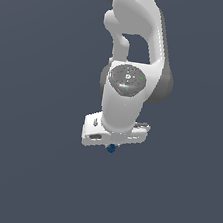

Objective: Pick up the object and move it to a goal position.

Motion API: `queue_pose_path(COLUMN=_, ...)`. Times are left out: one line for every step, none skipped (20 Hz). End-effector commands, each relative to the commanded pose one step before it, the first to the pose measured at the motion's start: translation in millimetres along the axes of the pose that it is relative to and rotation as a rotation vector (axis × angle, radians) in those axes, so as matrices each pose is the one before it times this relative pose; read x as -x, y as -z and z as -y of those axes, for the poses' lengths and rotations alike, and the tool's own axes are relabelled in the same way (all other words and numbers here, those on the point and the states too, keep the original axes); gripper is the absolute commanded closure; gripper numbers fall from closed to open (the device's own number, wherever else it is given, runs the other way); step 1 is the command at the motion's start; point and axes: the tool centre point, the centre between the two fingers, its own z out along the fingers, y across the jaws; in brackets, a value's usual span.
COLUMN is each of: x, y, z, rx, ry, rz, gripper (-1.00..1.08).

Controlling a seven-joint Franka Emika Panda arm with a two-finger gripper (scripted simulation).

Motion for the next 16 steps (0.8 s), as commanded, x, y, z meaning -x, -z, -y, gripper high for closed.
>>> queue_pose_path(x=-9.72, y=21.03, z=13.07, rx=0.00004, ry=-0.00047, rz=0.00058, gripper=1.08)
queue_pose_path(x=-3.92, y=7.91, z=4.91, rx=0.0, ry=0.0, rz=0.0, gripper=1.08)
queue_pose_path(x=-3.71, y=7.42, z=4.6, rx=0.0, ry=0.0, rz=0.0, gripper=1.08)
queue_pose_path(x=-3.51, y=6.96, z=4.32, rx=0.0, ry=0.0, rz=0.0, gripper=1.08)
queue_pose_path(x=-3.34, y=6.55, z=4.06, rx=0.0, ry=0.0, rz=0.0, gripper=1.08)
queue_pose_path(x=-3.1, y=6.25, z=3.46, rx=-0.00011, ry=-0.00046, rz=-0.00013, gripper=1.08)
queue_pose_path(x=-3.02, y=5.82, z=3.6, rx=0.0, ry=0.0, rz=0.0, gripper=1.08)
queue_pose_path(x=-2.88, y=5.49, z=3.39, rx=0.0, ry=0.0, rz=0.0, gripper=1.08)
queue_pose_path(x=-2.74, y=5.16, z=3.18, rx=0.0, ry=0.0, rz=0.0, gripper=1.08)
queue_pose_path(x=-2.51, y=4.67, z=2.87, rx=0.0, ry=0.0, rz=0.0, gripper=1.08)
queue_pose_path(x=-2.27, y=4.18, z=2.57, rx=0.0, ry=0.0, rz=0.0, gripper=1.08)
queue_pose_path(x=-2.05, y=3.74, z=2.29, rx=0.0, ry=0.0, rz=0.0, gripper=1.08)
queue_pose_path(x=-1.86, y=3.35, z=2.04, rx=0.0, ry=0.0, rz=0.0, gripper=1.08)
queue_pose_path(x=-1.67, y=2.98, z=1.82, rx=0.0, ry=0.0, rz=0.0, gripper=1.08)
queue_pose_path(x=-1.51, y=2.65, z=1.61, rx=0.0, ry=0.0, rz=0.0, gripper=1.08)
queue_pose_path(x=-1.35, y=2.34, z=1.42, rx=0.0, ry=0.0, rz=0.0, gripper=1.08)
